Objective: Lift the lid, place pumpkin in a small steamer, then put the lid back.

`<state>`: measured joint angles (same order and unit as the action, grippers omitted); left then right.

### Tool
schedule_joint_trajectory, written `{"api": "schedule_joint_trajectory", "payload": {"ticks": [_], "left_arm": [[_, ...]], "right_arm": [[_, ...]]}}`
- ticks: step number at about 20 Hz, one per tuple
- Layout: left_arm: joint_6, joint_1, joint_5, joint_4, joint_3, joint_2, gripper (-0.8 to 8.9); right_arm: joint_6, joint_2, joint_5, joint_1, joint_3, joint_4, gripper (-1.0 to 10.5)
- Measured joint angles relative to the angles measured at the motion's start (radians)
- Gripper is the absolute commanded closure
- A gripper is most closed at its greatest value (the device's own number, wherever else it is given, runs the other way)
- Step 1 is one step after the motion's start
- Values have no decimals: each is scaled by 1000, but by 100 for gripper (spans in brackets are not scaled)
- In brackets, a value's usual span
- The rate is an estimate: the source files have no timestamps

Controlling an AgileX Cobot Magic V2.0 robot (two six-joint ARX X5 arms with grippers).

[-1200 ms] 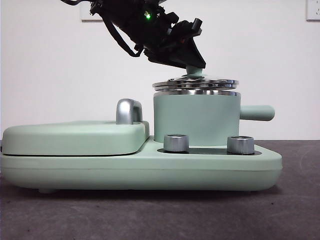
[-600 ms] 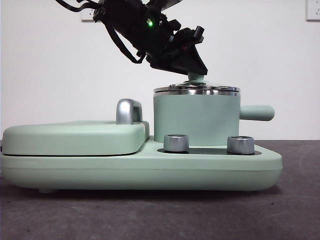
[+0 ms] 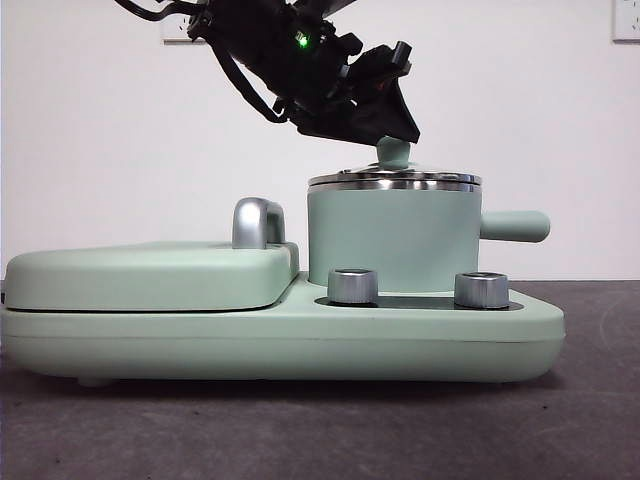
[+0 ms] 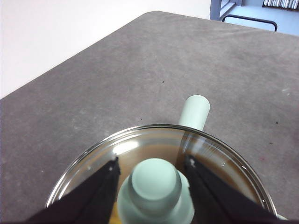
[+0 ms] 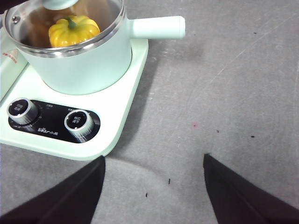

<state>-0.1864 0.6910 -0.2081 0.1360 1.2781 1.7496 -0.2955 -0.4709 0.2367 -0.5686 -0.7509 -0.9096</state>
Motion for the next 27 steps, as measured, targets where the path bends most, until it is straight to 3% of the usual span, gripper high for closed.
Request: {"api": "schedule_joint_trajectory", "payload": {"ticks": [6, 12, 17, 27], "left_arm": [[114, -8, 0, -118, 0, -35, 555], [331, -90, -1, -322, 6, -188, 555], [346, -128, -3, -481, 4, -272, 555], [388, -152, -3, -523, -279, -555, 556]], "right_arm": [[0, 0, 0, 0, 0, 0, 623], [0, 0, -48, 0, 0, 0, 622], [3, -27, -82, 0, 0, 1, 621], [90, -283, -239, 0, 0, 206, 621]]}}
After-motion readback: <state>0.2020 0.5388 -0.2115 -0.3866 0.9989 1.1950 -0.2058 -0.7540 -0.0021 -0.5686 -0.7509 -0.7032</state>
